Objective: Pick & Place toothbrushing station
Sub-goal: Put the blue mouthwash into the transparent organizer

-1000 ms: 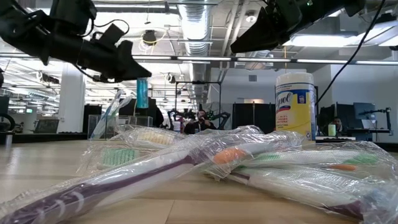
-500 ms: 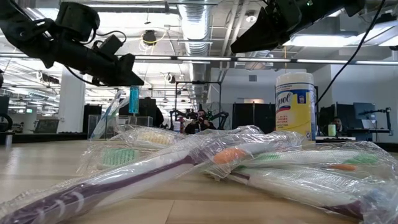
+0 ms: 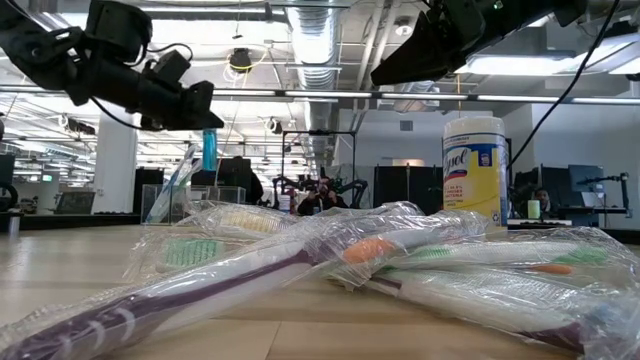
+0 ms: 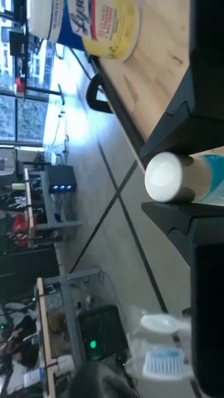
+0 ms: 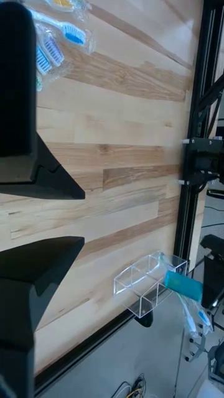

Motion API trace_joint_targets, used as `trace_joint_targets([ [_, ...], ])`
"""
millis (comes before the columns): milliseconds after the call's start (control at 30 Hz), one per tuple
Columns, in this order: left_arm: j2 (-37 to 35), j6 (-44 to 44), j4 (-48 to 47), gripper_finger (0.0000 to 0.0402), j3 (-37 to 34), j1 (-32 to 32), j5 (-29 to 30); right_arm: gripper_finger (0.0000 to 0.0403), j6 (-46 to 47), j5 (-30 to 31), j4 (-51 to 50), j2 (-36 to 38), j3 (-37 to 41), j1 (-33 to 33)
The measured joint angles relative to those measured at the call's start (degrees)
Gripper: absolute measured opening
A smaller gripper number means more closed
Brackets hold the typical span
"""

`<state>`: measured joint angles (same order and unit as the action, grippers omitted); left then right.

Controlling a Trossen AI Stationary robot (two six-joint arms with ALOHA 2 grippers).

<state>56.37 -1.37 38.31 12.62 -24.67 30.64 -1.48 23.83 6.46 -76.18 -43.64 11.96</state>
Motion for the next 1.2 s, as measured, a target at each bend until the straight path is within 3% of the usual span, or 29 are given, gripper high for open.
trace_joint_targets([
  [300,-0.89,1.37,-3.27,0.0092,0.02,-3.76,3.53,0.0097,0.01,0.0,0.0,0.0,0.0,-0.01],
  [600,-0.38,-0.52,-3.39,0.0092,0.02,-8.97,3.48,0.0097,-0.01,0.0,0.02,0.0,0.0,-0.02],
  [733,-0.18,-2.05,-3.32,0.0092,0.02,-10.1,0.67,0.0097,-0.02,0.01,0.02,0.0,0.0,-0.02],
  [1200,9.45,-2.48,0.5,0.0092,0.09,-13.44,1.02,0.0097,-0.48,0.02,0.02,0.0,0.0,-0.02],
])
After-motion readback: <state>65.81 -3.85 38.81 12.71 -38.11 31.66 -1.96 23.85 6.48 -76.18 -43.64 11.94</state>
